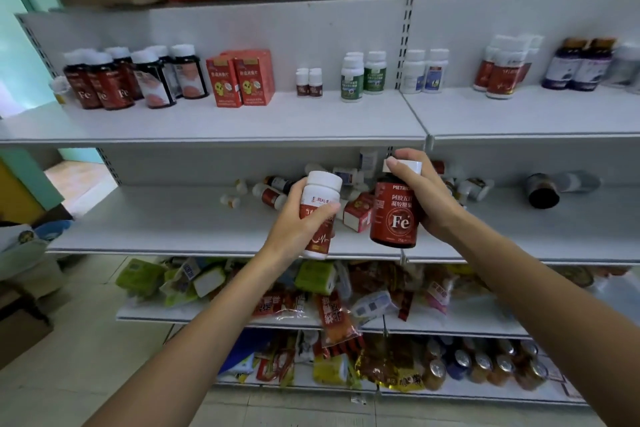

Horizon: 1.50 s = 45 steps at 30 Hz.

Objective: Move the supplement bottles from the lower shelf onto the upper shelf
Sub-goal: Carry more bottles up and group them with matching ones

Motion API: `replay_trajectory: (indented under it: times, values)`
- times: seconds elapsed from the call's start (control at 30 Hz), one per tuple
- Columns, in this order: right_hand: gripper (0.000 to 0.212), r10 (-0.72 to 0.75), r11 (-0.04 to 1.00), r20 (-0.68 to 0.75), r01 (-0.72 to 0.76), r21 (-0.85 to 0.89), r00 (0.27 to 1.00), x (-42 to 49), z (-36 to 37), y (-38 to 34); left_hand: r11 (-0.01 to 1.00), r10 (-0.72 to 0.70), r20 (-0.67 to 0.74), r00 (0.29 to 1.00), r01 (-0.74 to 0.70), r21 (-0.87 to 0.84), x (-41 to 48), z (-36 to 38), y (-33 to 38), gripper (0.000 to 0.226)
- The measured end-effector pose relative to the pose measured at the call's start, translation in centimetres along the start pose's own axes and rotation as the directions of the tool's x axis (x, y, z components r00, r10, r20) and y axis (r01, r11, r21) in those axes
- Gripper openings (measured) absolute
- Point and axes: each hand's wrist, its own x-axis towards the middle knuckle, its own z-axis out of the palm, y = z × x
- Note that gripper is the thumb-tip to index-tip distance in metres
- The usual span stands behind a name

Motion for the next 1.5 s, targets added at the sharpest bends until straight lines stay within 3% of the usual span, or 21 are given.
replay_trajectory:
  times: [0.1, 0.17, 0.3, 0.47, 0.53, 0.6, 0.67, 0.83, 1.13, 1.3, 1.5]
  values:
    - [0.036, 0.011, 1.000, 0.016, -0.011, 0.020, 1.000, -1.0, -2.3, -1.8, 0.995, 0.065, 0.005, 0.998, -0.066, 0.074, -0.1, 2.5, 1.5, 0.054]
    - [0.044, 0.025, 0.999, 0.066, -0.026, 0.028, 0.998, -1.9, -4.5, -3.1, 0.990, 0.099, -0.016, 0.995, -0.097, 0.103, -0.2, 4.5, 2.5, 0.054]
    - [0.037, 0.019, 1.000, 0.098, -0.019, -0.001, 0.995, -4.3, -9.7, -5.4, 0.986, 0.120, -0.017, 0.993, -0.117, 0.117, -0.3, 9.5, 4.5, 0.051]
    - [0.045, -0.063, 0.996, -0.010, 0.062, -0.066, 0.998, -7.1, -14.9, -7.4, 0.978, 0.187, -0.012, 0.982, -0.186, 0.093, -0.8, 15.4, 6.2, 0.041]
    - [0.058, -0.097, 0.992, -0.053, 0.093, -0.083, 0.994, -7.7, -16.2, -7.7, 0.973, 0.209, -0.010, 0.978, -0.207, 0.103, -1.1, 16.7, 6.7, 0.039]
    - [0.067, -0.138, 0.986, -0.048, 0.132, -0.103, 0.989, -7.8, -16.7, -7.8, 0.968, 0.229, -0.052, 0.972, -0.222, 0.118, -1.5, 17.0, 6.8, 0.037]
    - [0.061, -0.160, 0.980, -0.009, 0.158, -0.117, 0.987, -7.4, -16.0, -7.6, 0.967, 0.237, -0.115, 0.965, -0.223, 0.122, -2.3, 16.2, 6.8, 0.041]
    - [0.033, -0.199, 0.962, 0.171, 0.226, -0.153, 0.965, -4.7, -9.2, -6.7, 0.947, 0.301, -0.227, 0.926, -0.262, 0.186, -4.1, 10.3, 6.4, 0.072]
    - [0.036, -0.279, 0.932, 0.362, 0.341, -0.120, 0.890, 2.0, 9.6, -4.9, 0.948, 0.269, -0.409, 0.872, -0.165, 0.273, -5.4, -7.0, 6.1, 0.085]
    - [0.036, -0.317, 0.922, 0.430, 0.381, -0.069, 0.845, 5.2, 20.3, -4.7, 0.924, 0.229, -0.508, 0.830, -0.021, 0.383, -5.0, -16.8, 5.8, 0.058]
    - [0.039, -0.377, 0.907, 0.431, 0.420, -0.007, 0.820, 8.4, 31.8, -3.9, 0.907, 0.292, -0.613, 0.734, -0.011, 0.420, -4.6, -26.7, 4.8, 0.042]
